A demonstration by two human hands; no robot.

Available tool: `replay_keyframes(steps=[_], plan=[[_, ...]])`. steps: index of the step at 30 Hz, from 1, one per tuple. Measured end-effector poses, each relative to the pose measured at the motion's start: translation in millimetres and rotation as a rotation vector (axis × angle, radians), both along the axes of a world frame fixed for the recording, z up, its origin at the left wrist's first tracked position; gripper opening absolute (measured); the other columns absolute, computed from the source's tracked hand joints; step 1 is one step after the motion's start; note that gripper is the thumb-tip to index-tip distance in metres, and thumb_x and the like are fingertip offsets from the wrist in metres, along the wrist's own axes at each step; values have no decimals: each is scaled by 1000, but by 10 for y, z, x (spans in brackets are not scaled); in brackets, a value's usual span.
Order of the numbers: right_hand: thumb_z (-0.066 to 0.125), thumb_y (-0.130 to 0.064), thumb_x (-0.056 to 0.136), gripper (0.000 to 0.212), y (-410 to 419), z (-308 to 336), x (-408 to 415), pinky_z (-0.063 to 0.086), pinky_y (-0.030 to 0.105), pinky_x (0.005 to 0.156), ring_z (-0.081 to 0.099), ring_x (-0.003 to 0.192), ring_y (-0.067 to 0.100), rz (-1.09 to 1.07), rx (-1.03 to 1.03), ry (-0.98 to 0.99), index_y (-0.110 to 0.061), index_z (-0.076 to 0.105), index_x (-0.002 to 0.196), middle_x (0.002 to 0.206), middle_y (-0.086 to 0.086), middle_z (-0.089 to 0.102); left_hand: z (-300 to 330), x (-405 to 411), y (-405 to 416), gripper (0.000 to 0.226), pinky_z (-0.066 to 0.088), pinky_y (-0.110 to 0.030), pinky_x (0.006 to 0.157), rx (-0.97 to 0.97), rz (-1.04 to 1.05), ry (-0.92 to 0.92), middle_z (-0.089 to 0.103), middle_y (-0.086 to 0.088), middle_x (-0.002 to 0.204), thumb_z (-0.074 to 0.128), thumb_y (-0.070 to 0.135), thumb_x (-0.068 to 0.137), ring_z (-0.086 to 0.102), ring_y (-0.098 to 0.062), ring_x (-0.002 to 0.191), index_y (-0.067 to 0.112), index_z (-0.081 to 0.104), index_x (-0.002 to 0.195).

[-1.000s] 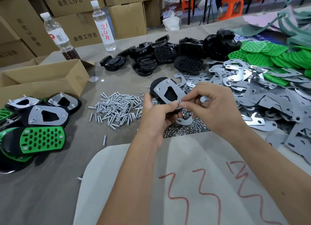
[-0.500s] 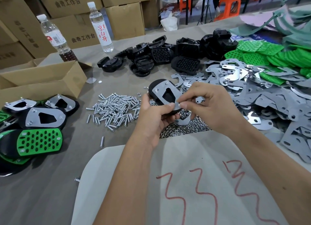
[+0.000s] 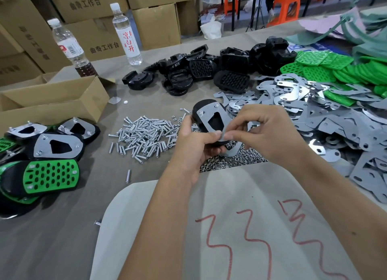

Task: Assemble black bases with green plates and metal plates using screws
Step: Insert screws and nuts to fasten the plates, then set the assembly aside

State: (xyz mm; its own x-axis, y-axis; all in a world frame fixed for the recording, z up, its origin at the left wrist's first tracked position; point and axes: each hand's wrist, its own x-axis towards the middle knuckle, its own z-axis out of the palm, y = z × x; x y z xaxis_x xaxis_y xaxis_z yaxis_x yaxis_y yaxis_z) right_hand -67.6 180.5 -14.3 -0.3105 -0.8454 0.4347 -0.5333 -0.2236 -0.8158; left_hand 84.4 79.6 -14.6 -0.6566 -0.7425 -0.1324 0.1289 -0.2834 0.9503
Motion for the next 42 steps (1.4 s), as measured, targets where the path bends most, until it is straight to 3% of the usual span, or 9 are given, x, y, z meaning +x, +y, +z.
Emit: replay_keyframes(steps=[5, 12, 20, 25, 29, 32, 37, 42], plan=[[87, -10, 82, 12, -20, -27, 16, 57, 46, 51, 60, 67, 21, -7, -17, -33, -18, 78, 80, 75, 2, 66, -15, -2, -13, 44, 50, -26, 51, 27, 8, 17, 75, -15, 92, 62, -8, 89, 61, -27, 58, 14, 53, 126], [81, 4, 83, 16, -30, -16, 12, 59, 36, 53, 60, 70, 20, 74, -8, -128, -11, 80, 88, 79, 8, 65, -19, -11, -15, 39, 54, -27, 54, 52, 36, 21, 77, -12, 94, 66, -7, 89, 65, -25, 61, 16, 57, 119], [81, -2, 86, 13, -22, -12, -2, 58, 31, 55, 60, 68, 19, 75, -11, -113, -14, 81, 89, 79, 7, 65, -45, -25, 3, 39, 57, -28, 61, 0, 53, 1, 78, -2, 87, 66, -6, 92, 68, -21, 64, 16, 53, 121], [83, -2, 85, 17, -16, -26, 20, 61, 43, 54, 62, 73, 23, 24, -13, -67, -17, 81, 91, 81, 4, 66, -58, -21, -4, 38, 57, -35, 68, -52, 61, -29, 78, 2, 85, 68, -3, 92, 69, -17, 67, 17, 53, 121], [83, -5, 85, 14, -16, -24, 25, 56, 52, 56, 62, 74, 22, -9, 4, 12, -19, 82, 90, 81, 1, 65, -62, -31, 10, 38, 58, -31, 66, -53, 81, -52, 76, -7, 100, 68, -3, 93, 70, -17, 72, 13, 52, 123], [86, -10, 82, 10, -24, -23, 45, 54, 51, 54, 61, 70, 19, -51, -12, 65, -17, 80, 84, 76, -4, 64, -65, -36, 26, 40, 60, -31, 69, -64, 86, -47, 75, -13, 111, 69, -3, 93, 72, -19, 81, 10, 51, 125], [91, -23, 78, 19, -55, -44, 104, 53, 43, 53, 52, 61, 13, -138, -54, 47, -15, 74, 75, 68, -9, 59, -64, -46, 39, 40, 61, -32, 70, -57, 83, -22, 76, -12, 109, 69, -6, 91, 72, -18, 80, 9, 52, 125], [87, -17, 82, 13, -60, -50, 97, 57, 37, 56, 59, 70, 15, -76, -40, -17, -18, 81, 94, 77, -3, 60, -73, -45, 27, 36, 57, -26, 65, -13, 91, 5, 76, -7, 101, 67, -5, 93, 70, -17, 73, 10, 55, 123]])
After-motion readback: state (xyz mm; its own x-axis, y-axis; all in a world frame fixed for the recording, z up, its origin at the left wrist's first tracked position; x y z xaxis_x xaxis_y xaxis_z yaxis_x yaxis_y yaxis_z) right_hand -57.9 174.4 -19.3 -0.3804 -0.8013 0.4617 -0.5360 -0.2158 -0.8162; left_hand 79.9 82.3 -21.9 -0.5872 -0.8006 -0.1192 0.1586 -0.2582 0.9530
